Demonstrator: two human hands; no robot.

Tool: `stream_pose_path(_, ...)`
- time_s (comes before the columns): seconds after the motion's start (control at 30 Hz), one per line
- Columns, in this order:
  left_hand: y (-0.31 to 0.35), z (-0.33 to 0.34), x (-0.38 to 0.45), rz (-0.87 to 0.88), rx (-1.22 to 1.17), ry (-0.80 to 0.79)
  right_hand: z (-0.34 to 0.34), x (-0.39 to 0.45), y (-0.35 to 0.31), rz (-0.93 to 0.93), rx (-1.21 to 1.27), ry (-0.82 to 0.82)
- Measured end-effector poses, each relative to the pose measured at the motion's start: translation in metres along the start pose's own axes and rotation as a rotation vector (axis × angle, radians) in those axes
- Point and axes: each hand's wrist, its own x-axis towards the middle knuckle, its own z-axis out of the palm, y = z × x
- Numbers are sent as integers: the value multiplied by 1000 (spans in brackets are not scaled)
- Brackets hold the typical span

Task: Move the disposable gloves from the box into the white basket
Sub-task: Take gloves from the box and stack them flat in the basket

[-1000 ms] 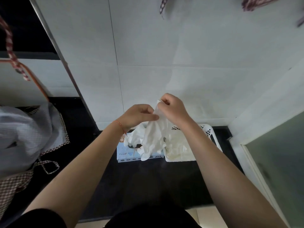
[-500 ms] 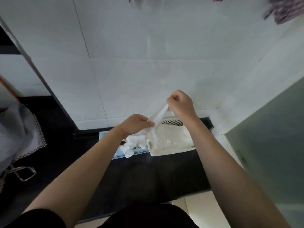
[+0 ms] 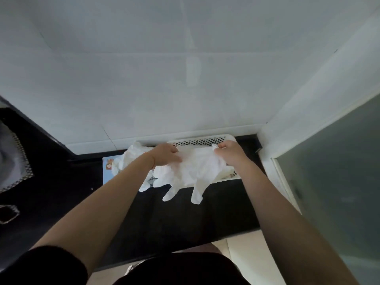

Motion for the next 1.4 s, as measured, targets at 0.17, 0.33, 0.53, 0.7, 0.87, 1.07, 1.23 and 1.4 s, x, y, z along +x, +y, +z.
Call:
stream_pose_path(0.17,10,13,37,-13,235,63,-1,26,27,-15,-52,-54)
stream_pose_path(0.33,24,19,66,-47,328,176,-10,55,43,-11,-67,-24)
stream_pose_path(0.53,24,54,76,63,481,467,-8,76,58,-67,-112,10)
stream_pose_path(0.7,43,107,65,258,586,377,-2,84,66,-70,-138,41)
stream_pose_path(0.87,23,124,65,65,669,224,1,86,66,-100,-205,70)
stream_pose_path(1.07,4,116,63,20,702,276,12,86,67,-118,-385,152)
stream_pose_path(1.23,5,117,70,28,710,247,15,80,70,-286,-733,188)
stream_pose_path(1.4,6,116,67,22,731,277,10,80,76,-395,-1024,197)
